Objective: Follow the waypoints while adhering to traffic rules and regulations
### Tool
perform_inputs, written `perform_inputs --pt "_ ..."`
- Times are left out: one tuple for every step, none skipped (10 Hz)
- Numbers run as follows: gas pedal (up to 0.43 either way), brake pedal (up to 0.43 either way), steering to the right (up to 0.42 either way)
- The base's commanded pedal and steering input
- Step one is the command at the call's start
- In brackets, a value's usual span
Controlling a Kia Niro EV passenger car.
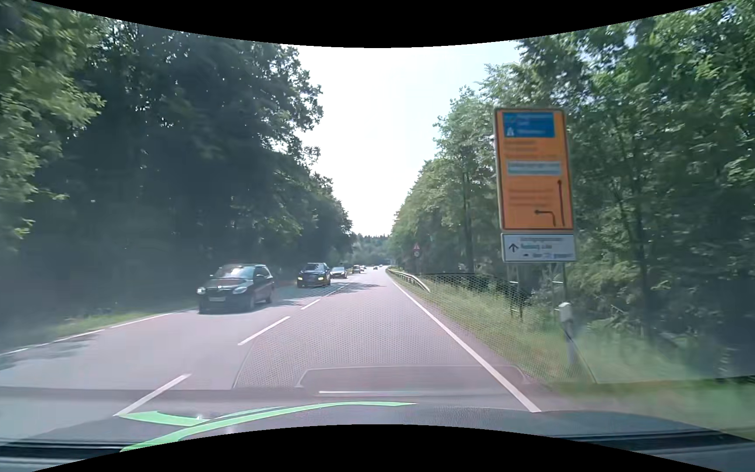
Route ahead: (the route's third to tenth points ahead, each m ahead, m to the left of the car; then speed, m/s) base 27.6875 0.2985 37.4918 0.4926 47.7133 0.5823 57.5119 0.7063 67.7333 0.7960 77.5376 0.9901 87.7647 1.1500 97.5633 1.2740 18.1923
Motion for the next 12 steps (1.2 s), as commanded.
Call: perform_inputs --pt "0.028 0.0 -0.001" --pt "0.028 0.0 -0.001" --pt "0.039 0.0 -0.001" --pt "0.039 0.0 -0.001" --pt "0.047 0.0 -0.001" --pt "0.047 0.0 -0.001" --pt "0.047 0.0 -0.001" --pt "0.059 0.0 -0.001" --pt "0.059 0.0 -0.001" --pt "0.059 0.0 -0.001" --pt "0.059 0.0 -0.001" --pt "0.059 0.0 -0.001"
